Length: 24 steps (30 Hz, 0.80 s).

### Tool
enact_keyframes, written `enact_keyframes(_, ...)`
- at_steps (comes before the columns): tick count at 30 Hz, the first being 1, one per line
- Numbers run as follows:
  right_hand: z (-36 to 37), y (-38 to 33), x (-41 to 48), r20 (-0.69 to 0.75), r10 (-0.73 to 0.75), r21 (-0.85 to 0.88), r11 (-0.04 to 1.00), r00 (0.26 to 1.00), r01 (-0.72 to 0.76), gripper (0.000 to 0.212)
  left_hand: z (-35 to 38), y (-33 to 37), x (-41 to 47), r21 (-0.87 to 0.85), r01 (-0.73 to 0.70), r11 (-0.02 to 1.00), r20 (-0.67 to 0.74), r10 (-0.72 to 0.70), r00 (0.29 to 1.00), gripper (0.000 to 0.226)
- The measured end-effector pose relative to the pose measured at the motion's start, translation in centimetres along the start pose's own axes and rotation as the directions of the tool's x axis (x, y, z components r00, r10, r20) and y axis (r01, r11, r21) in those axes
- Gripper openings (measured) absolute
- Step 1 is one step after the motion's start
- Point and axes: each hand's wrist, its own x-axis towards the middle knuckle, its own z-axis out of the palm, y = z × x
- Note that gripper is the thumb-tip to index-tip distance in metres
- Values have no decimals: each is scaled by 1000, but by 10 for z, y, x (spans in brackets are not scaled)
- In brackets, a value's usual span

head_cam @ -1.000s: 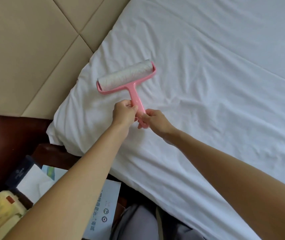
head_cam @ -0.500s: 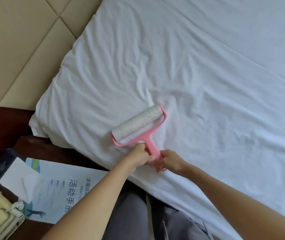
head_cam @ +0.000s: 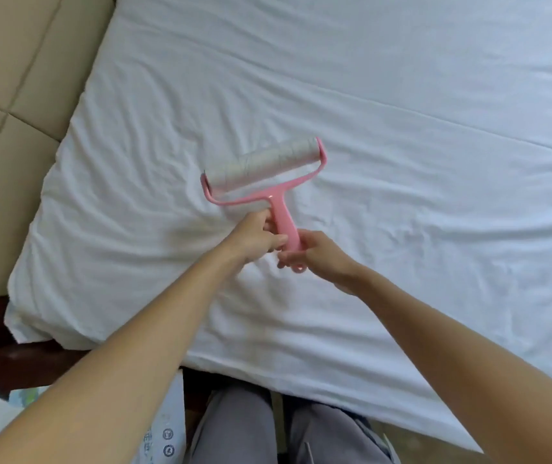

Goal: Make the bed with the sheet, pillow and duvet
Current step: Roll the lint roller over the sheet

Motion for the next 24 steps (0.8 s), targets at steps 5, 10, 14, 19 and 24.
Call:
enact_keyframes(5, -15, 5, 12, -121, 29, 205, 979, 992, -3, 13, 8, 19, 39, 56, 52, 997, -37, -49, 998, 28)
enact_keyframes(10, -3, 52, -1, -64, 179, 231, 960, 982, -160, 6, 39, -22, 37, 68, 227, 972, 2, -227, 974, 30)
enact_keyframes(14, 12, 95, -31, 50, 235, 254, 937, 971, -240, 7, 77, -63, 9, 148, 280, 949, 55, -290, 955, 28)
enact_keyframes(19, 26, 130, -64, -6, 252, 228, 942, 968, -244, 20, 106, -75, -17, 237, 312, 920, 137, -350, 927, 34)
enact_keyframes(24, 16, 123, -67, -73, 172, 163, 974, 982, -159, 15, 98, -60, -18, 262, 196, 945, 138, -238, 962, 24)
